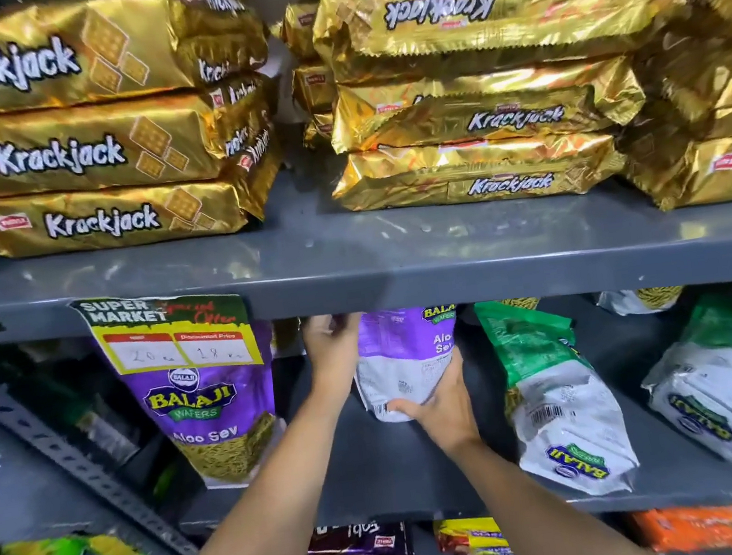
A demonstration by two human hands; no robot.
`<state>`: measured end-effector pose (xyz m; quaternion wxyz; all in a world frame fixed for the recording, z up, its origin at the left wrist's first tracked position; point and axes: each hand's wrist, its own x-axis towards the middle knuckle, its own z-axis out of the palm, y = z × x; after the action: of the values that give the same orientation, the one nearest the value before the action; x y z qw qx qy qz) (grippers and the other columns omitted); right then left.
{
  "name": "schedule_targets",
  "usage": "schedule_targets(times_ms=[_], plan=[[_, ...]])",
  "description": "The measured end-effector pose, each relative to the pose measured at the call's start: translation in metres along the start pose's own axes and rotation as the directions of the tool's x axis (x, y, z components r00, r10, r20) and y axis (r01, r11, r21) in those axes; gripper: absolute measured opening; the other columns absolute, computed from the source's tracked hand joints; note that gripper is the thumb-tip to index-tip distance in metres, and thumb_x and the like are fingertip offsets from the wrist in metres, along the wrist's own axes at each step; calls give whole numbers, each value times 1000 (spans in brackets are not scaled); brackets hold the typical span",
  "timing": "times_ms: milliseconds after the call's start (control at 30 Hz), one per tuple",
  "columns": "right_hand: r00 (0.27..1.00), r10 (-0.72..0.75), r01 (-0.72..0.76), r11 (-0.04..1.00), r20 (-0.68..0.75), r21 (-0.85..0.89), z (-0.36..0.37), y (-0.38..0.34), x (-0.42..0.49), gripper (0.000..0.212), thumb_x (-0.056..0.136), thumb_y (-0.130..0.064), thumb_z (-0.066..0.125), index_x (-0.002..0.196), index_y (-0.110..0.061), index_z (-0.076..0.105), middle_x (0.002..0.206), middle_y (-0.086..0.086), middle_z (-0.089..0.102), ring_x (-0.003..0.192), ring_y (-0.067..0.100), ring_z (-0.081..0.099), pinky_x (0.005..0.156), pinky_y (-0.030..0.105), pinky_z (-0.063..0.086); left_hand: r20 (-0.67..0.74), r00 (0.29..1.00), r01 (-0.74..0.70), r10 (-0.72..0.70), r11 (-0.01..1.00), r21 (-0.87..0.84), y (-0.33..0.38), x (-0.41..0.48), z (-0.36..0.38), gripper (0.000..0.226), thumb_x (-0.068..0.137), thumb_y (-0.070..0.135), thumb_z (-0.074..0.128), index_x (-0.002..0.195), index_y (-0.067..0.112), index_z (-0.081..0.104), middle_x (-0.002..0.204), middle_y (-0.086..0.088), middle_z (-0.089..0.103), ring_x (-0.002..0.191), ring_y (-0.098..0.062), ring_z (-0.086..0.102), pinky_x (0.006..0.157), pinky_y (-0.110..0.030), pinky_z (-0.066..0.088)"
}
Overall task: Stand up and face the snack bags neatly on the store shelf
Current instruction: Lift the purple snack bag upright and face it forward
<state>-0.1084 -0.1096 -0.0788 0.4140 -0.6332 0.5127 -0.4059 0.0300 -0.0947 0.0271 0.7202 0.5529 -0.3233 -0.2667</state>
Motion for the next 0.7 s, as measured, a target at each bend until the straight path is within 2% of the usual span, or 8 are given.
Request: schedule_targets(times_ms=[67,167,233,333,400,500,567,700], plan=[[999,-39,40,998,-8,56,1,5,-2,115,39,-30,94,131,-35,24,133,-9,47,122,8,49,98,29,43,41,999,6,-4,999,-49,-9,-10,-4,19,88,7,61,102,19,66,97,16,70,94,4,62,82,-9,46],[991,-14,60,939,-135,337,-6,0,6,113,56,-41,87,144,-36,17,152,-1,35,140,12,36,115,35,30,-198,963,137,-183,964,-227,-31,-36,-6,32,97,7,49,128,7,53,135,-5,56,123,-14,50,90,-7,42],[962,109,55,820,-249,570,-21,-12,28,84,72,-61,68,142,-37,30,152,4,38,140,18,37,118,44,26,-292,916,197,-274,943,-267,-48,-57,-2,31,98,7,45,128,3,52,138,-13,53,119,-16,50,93,-14,41],[947,267,-51,675,-179,736,-41,-28,66,65,83,-68,46,124,-20,56,136,10,55,123,26,53,109,45,40,-267,909,264,-321,937,-227,-70,-79,12,30,98,11,44,127,6,52,137,-13,52,126,-24,50,107,-30,38],[952,300,-160,664,-65,730,-35,-27,71,70,82,-73,42,125,-20,58,134,5,59,120,22,57,98,36,48,-263,908,281,-327,939,-200,-76,-83,22,35,99,13,43,133,8,49,138,-8,47,127,-21,47,108,-31,36],[949,306,-281,701,80,656,-14,-6,57,89,61,-90,43,119,-26,65,125,-1,67,116,17,62,106,42,43,-258,920,255,-294,951,-174,-78,-73,32,39,99,15,42,138,12,45,140,-5,43,129,-18,45,111,-32,34],[940,341,-290,762,22,580,-7,-10,32,75,79,-79,34,115,-22,68,116,-2,71,110,13,65,104,37,46,-195,929,283,-314,944,-172,-86,-56,30,39,98,21,45,137,15,47,142,-3,45,131,-17,45,114,-34,33],[946,323,-241,746,-20,621,9,-4,-10,48,100,-44,28,104,-17,67,108,2,71,102,15,65,93,32,48,30,917,396,-397,903,-168,-103,-19,26,41,94,35,48,129,17,55,141,-6,54,129,-22,52,114,-44,35]])
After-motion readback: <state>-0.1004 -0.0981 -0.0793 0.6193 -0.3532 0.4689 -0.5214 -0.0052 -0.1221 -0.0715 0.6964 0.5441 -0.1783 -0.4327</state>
